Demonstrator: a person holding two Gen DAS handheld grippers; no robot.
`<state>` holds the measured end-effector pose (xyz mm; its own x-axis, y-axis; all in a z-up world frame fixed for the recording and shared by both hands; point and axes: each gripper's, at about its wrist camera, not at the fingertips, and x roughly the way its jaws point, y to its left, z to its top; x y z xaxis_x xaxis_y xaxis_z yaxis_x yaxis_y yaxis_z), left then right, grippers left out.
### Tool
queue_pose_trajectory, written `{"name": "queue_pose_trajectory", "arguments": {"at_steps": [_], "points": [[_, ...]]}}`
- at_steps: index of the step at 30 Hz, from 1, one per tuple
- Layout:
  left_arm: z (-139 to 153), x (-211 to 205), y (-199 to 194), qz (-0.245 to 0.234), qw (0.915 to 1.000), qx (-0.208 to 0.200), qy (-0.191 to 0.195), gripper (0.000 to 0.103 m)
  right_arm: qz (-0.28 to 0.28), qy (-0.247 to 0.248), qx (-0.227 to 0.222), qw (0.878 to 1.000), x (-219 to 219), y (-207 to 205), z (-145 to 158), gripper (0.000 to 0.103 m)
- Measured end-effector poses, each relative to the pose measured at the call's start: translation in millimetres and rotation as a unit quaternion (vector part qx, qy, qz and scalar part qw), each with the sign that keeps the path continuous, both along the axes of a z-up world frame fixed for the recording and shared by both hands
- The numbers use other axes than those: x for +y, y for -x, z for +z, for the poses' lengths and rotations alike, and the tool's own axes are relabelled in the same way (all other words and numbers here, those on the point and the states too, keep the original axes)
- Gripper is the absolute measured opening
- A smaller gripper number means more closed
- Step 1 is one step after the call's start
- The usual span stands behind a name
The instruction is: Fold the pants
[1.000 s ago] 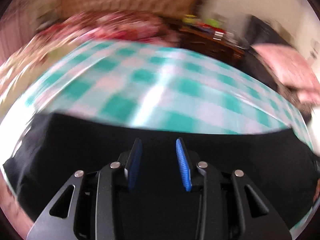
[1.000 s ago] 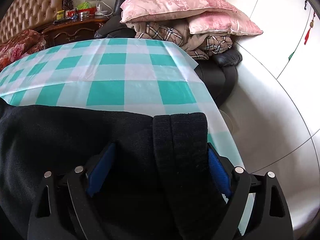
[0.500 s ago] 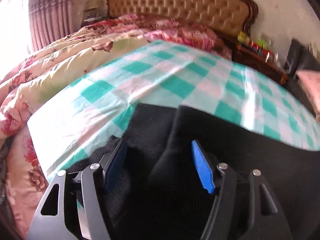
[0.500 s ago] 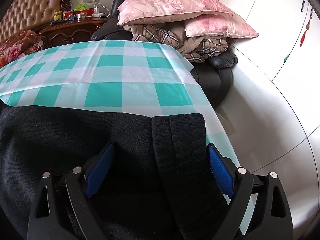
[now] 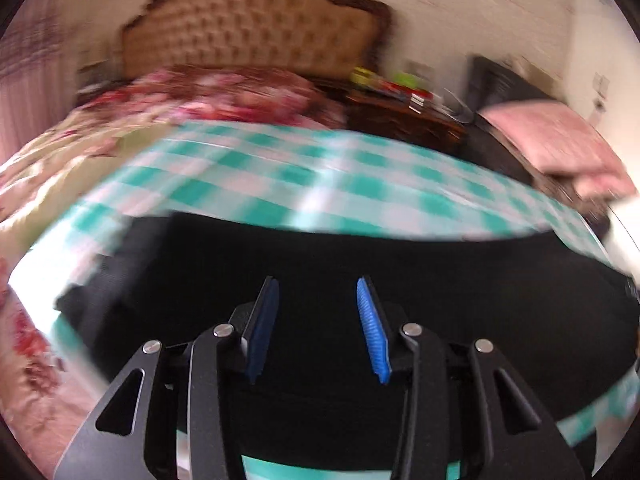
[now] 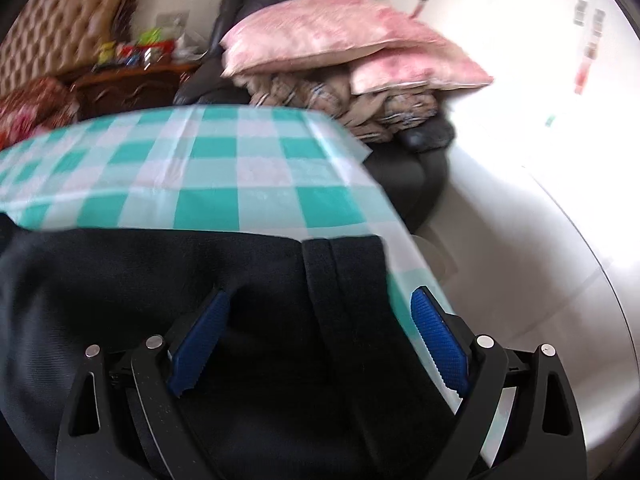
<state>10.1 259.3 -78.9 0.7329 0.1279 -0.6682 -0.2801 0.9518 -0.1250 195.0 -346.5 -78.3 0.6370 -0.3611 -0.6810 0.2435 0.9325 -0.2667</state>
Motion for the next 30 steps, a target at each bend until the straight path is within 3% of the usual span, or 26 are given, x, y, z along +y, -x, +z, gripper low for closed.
{"name": "queue_pose_trajectory", "arguments": {"at_steps": [3,5,8,10,13,18,30], "points": [[-13,-52,-12,-0.058,0.998,0.018,0.018,0.041,0.041,-0.054,-0.035,0.997,32,42,24,0.089],[-21,-84,-20,-0.084,0.9955,0.035,0.028,0.041,0.074,-0.056,-0.036,0.995,60,66,27,0.089],[-29,-119,-28,-0.101,0.9924,0.055,0.043,0.043,0.096,-0.072,-0.013,0.993,89,88,17,0.089],[-30,-137,-30,-0.11,0.9904,0.063,0.053,0.057,0.107,-0.087,0.007,0.99,102,97,6,0.089],[-39,-163,-34,-0.128,0.987,0.084,0.05,0.062,0.107,-0.082,0.037,0.99,111,99,-15,0.089],[-51,-187,-34,-0.126,0.9864,0.106,0.009,0.07,0.109,-0.067,0.037,0.991,114,106,-29,0.089],[-53,-193,-38,-0.114,0.9857,0.124,-0.012,0.079,0.112,-0.069,0.035,0.991,114,108,-32,0.09]]}}
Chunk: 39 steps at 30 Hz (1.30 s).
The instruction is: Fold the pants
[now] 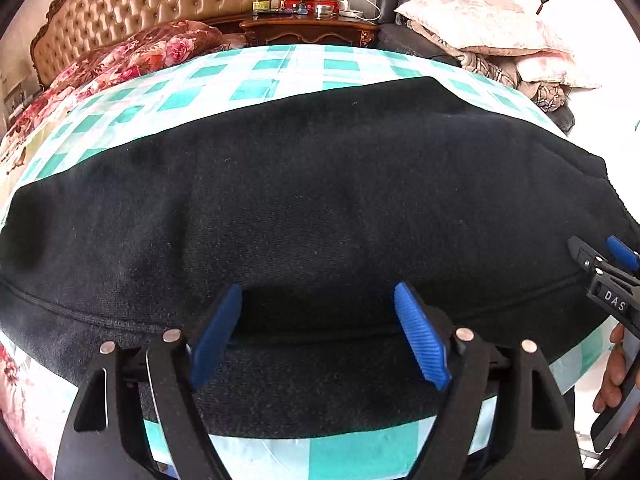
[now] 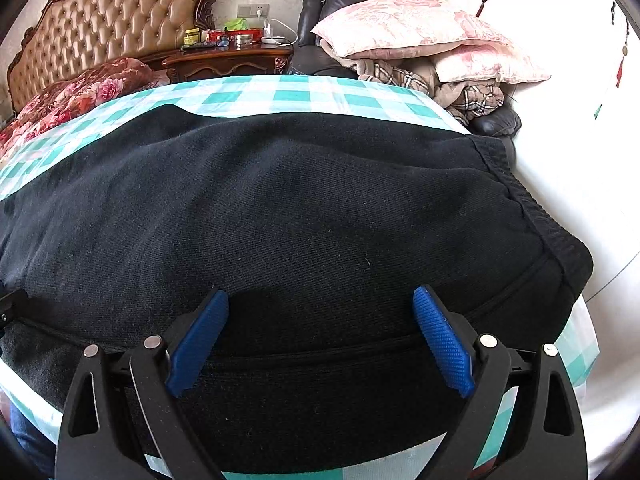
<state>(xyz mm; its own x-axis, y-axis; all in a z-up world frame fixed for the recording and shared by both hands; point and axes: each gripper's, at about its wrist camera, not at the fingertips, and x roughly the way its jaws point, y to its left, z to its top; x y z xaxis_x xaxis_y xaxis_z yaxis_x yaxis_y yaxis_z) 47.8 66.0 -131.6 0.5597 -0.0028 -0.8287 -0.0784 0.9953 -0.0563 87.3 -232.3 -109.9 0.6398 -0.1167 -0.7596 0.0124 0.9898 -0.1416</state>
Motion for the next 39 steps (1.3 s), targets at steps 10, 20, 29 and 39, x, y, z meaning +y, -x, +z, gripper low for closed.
{"name": "queue_pose_trajectory", "arguments": {"at_steps": [10,20,29,39], "points": [[-1,0,0,0.001,1.0,-0.005,-0.003,0.081,0.002,-0.001,0.0,1.0,1,1,0,0.091],[-2,-2,-1,0.005,1.0,-0.004,-0.006,0.084,-0.001,0.003,0.012,1.0,3,-1,-1,0.092],[-2,-3,-11,0.023,0.9995,0.018,-0.01,0.09,-0.003,0.003,0.019,1.0,4,-3,0,0.092],[4,-8,-10,0.043,0.9981,0.017,-0.04,0.09,0.004,0.007,0.029,1.0,3,-6,1,0.092]]}}
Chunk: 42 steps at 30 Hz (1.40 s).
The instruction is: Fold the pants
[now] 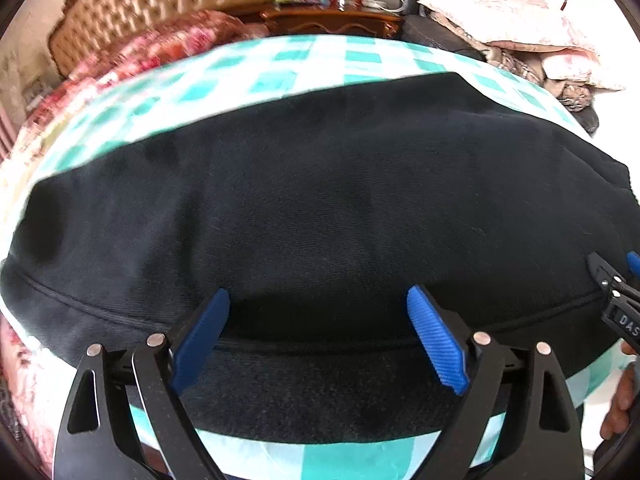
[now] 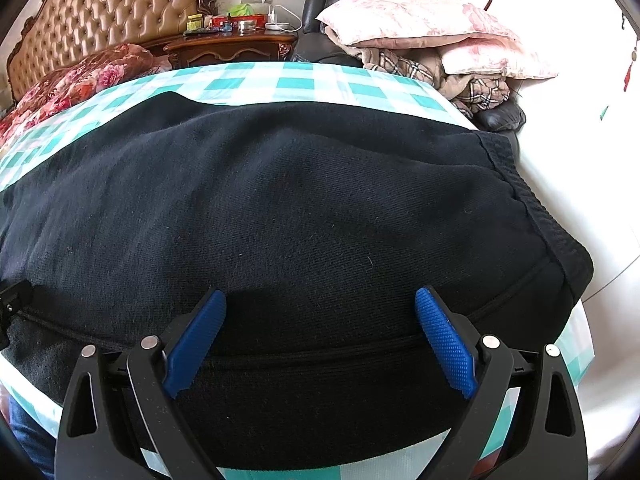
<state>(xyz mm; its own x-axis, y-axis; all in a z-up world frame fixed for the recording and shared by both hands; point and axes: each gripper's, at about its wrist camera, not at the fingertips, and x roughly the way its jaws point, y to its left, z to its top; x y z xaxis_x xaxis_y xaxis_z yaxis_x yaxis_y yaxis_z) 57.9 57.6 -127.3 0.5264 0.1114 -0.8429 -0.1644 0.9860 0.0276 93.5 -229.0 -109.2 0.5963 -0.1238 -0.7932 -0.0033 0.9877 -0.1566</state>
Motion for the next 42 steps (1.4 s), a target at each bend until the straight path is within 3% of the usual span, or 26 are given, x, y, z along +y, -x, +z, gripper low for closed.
{"name": "queue_pose_trajectory", "arguments": {"at_steps": [5,8,14,19,23,26,30,33,35,37,40,42], "points": [[19,-13,6,-0.021,0.9991,-0.037,0.0,0.081,0.004,0.007,-0.003,1.0,0,2,3,0.092],[37,-20,15,-0.039,0.9966,-0.072,0.012,0.075,-0.017,0.038,-0.054,0.998,3,18,20,0.092],[59,-34,42,-0.072,0.99,-0.121,-0.014,0.075,0.013,-0.038,-0.068,0.997,17,42,37,0.092],[39,-31,36,-0.072,0.9928,-0.094,0.018,0.075,0.055,-0.023,-0.054,0.997,42,43,27,0.092],[8,-24,21,-0.068,0.9962,-0.042,0.033,0.073,0.038,-0.008,-0.013,0.999,35,31,4,0.092],[7,-22,18,-0.072,0.9958,-0.047,0.032,0.073,0.042,-0.006,-0.022,0.999,35,33,4,0.092],[32,-18,-21,-0.069,0.9942,-0.067,0.047,0.066,0.043,-0.009,-0.021,0.999,35,34,3,0.092],[45,-43,-68,-0.125,0.9885,-0.064,0.056,0.062,0.045,-0.008,-0.016,0.999,35,33,3,0.092],[41,-66,-98,-0.154,0.9853,-0.06,0.043,0.055,0.045,-0.007,-0.014,0.999,36,33,4,0.092],[28,-82,-128,-0.176,0.9824,-0.038,0.051,0.037,0.045,-0.006,-0.013,0.999,35,33,4,0.092],[3,-88,-156,-0.175,0.9834,-0.002,0.048,0.039,0.046,-0.006,-0.011,0.999,35,34,3,0.092],[8,-88,-160,-0.173,0.9835,-0.001,0.051,0.039,0.048,-0.008,-0.011,0.999,34,33,3,0.092]]}}
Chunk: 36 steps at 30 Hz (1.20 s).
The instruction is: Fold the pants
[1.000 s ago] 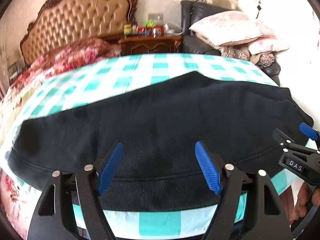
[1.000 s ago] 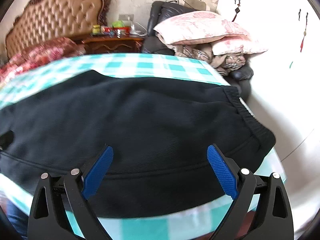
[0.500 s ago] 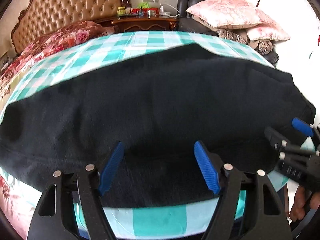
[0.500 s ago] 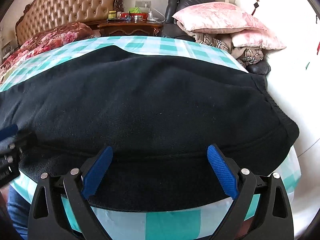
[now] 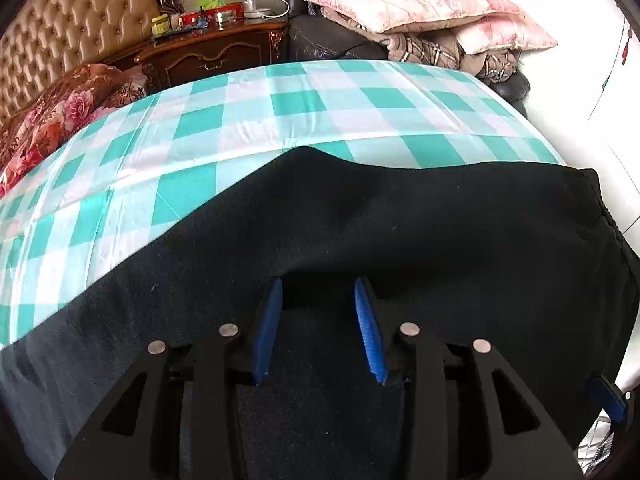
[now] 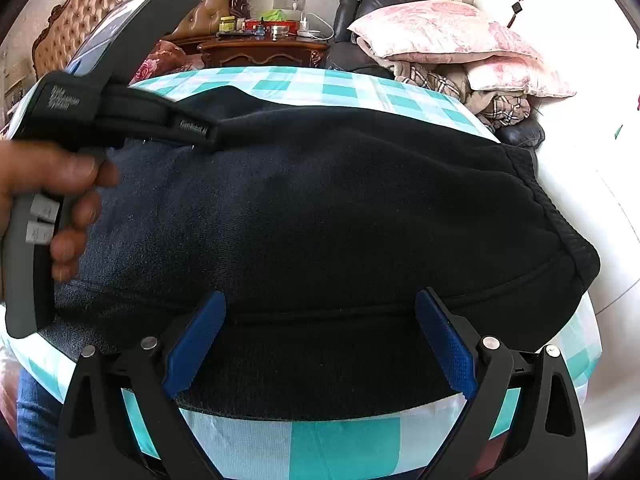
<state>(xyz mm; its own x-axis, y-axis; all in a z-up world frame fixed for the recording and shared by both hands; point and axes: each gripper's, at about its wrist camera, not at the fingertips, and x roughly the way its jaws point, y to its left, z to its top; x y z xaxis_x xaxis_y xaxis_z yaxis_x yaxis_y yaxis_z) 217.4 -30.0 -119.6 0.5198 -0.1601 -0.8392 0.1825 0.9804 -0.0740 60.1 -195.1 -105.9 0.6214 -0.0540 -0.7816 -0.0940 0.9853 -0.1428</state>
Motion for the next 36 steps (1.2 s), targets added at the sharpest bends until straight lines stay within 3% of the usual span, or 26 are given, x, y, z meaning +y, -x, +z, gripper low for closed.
{"name": "queue_pose_trajectory", "arguments": {"at_steps": [2,4,7,9,11,14,16,18,23,27,30,33,36], "points": [[9,5,-2,0.011,0.9997,-0.016,0.012,0.039,0.003,-0.001,-0.001,1.0,-1,0,0,0.092],[14,10,-10,0.03,0.9991,-0.029,0.001,0.039,0.002,0.0,-0.001,1.0,-1,-1,-1,0.092],[-2,23,-31,0.052,0.9986,0.003,0.015,0.039,0.003,-0.001,0.0,1.0,-2,0,-1,0.092],[-2,22,-33,0.042,0.9991,-0.007,0.003,0.039,0.004,-0.002,0.0,1.0,-3,0,-1,0.092],[1,25,-29,0.045,0.9988,-0.009,0.017,0.041,0.005,-0.003,0.001,1.0,-3,0,-1,0.092],[15,36,1,0.058,0.997,-0.034,0.039,0.044,0.006,-0.024,0.004,1.0,-13,-3,9,0.092],[21,47,29,0.071,0.9947,-0.046,0.057,0.052,-0.011,-0.038,-0.019,0.999,-30,-11,25,0.092],[20,54,56,0.08,0.9938,-0.046,0.062,0.052,-0.033,-0.044,-0.031,0.998,-48,-29,40,0.092],[6,79,119,0.112,0.9909,-0.028,0.068,0.052,-0.068,-0.011,-0.052,0.996,-84,-94,63,0.092],[8,98,141,0.137,0.9882,-0.037,0.058,0.052,-0.127,0.057,-0.007,0.99,-120,-144,37,0.092],[11,110,147,0.153,0.9855,-0.038,0.061,0.052,-0.156,0.072,0.029,0.985,-142,-155,8,0.092],[14,113,150,0.158,0.9845,-0.042,0.063,0.054,-0.157,0.055,0.011,0.986,-145,-146,3,0.093],[18,111,154,0.153,0.985,-0.047,0.064,0.055,-0.163,0.029,-0.013,0.986,-134,-122,23,0.093]]}}
